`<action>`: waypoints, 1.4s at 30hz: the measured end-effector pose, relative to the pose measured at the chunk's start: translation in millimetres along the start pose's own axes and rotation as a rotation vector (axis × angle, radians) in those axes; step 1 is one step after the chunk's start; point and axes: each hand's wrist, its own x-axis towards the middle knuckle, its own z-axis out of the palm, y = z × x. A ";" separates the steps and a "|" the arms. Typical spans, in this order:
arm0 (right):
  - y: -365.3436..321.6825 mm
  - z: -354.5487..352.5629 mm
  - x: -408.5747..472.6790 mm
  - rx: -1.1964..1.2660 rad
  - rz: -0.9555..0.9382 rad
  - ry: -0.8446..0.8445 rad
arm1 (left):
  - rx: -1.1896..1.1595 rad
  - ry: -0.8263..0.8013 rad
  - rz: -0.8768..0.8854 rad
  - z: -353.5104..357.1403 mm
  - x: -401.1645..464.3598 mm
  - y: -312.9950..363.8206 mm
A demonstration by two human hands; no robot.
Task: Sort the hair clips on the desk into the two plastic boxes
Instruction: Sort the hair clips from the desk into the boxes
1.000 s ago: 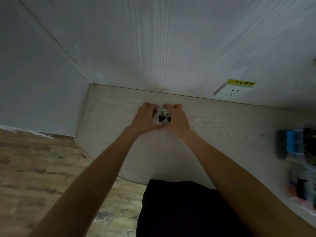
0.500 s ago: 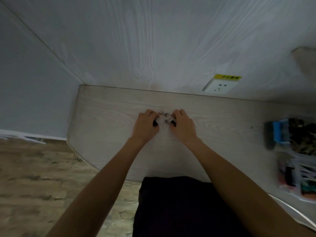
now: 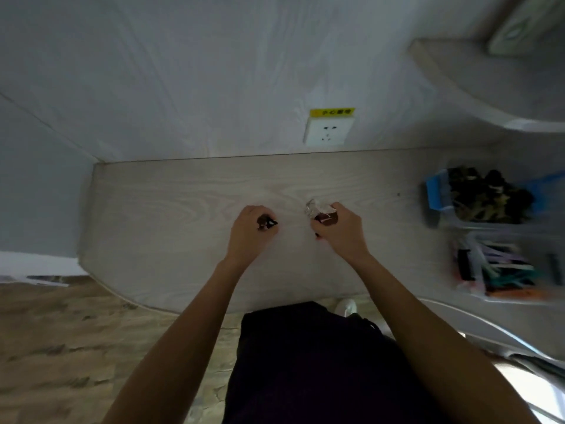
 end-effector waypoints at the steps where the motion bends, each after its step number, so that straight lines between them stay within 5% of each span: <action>1: 3.1 -16.9 -5.5 0.025 -0.020 0.014 | -0.030 0.011 0.008 8.5 -3.3 11.0; 11: 38.2 -207.0 -48.7 -0.169 -0.224 0.242 | -0.173 -0.150 0.384 106.2 -6.3 176.2; 18: 61.4 -300.2 -12.7 -0.419 -0.253 0.401 | 0.066 -0.099 0.556 186.6 28.7 252.2; 24: 86.1 -314.7 29.9 -0.658 -0.203 0.275 | 0.327 -0.140 0.543 212.1 45.5 267.1; 33: 94.1 -305.8 52.2 -0.539 -0.229 0.291 | 0.493 -0.252 0.667 217.9 53.3 242.4; 42: 93.8 -314.1 62.4 -0.701 -0.265 0.621 | 0.498 -0.202 0.636 222.8 53.2 235.5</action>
